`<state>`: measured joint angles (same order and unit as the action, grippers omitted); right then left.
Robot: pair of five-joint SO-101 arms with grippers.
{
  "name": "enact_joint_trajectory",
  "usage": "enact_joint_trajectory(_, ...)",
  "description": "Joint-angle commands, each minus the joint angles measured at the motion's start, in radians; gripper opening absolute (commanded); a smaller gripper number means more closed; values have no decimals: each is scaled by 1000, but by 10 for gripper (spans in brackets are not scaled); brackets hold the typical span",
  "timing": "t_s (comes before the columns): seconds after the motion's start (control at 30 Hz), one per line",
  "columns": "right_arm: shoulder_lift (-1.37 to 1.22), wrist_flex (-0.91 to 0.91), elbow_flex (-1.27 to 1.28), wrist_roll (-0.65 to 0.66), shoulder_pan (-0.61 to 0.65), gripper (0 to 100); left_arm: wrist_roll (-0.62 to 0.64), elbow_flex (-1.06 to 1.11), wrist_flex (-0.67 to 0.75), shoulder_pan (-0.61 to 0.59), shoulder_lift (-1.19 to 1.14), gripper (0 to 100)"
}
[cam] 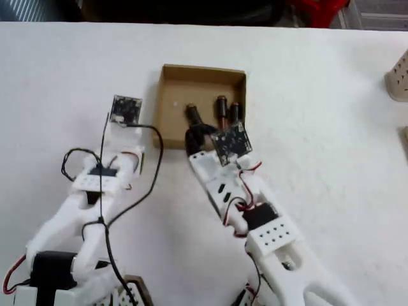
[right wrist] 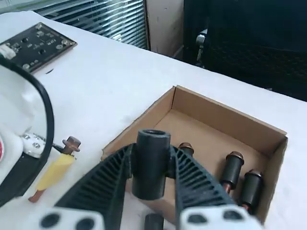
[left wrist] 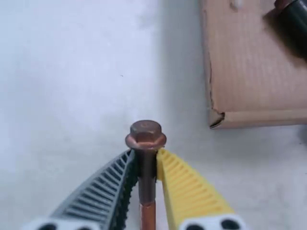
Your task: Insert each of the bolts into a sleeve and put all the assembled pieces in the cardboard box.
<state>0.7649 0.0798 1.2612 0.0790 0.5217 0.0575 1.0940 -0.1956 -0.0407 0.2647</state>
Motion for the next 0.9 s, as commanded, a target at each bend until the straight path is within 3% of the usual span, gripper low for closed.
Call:
enact_joint_trajectory(0.0, -179, 189, -106, -9, 2, 17, 5, -8, 35, -8, 50, 24)
enact_joint_trajectory(0.43, -805, 665, -347, -11, 4, 16, 3, -12, 37, -18, 44, 24)
enact_joint_trajectory(0.87, -874, 1020, -72, -11, 5, 15, 3, -6, 86, -35, 42, 24)
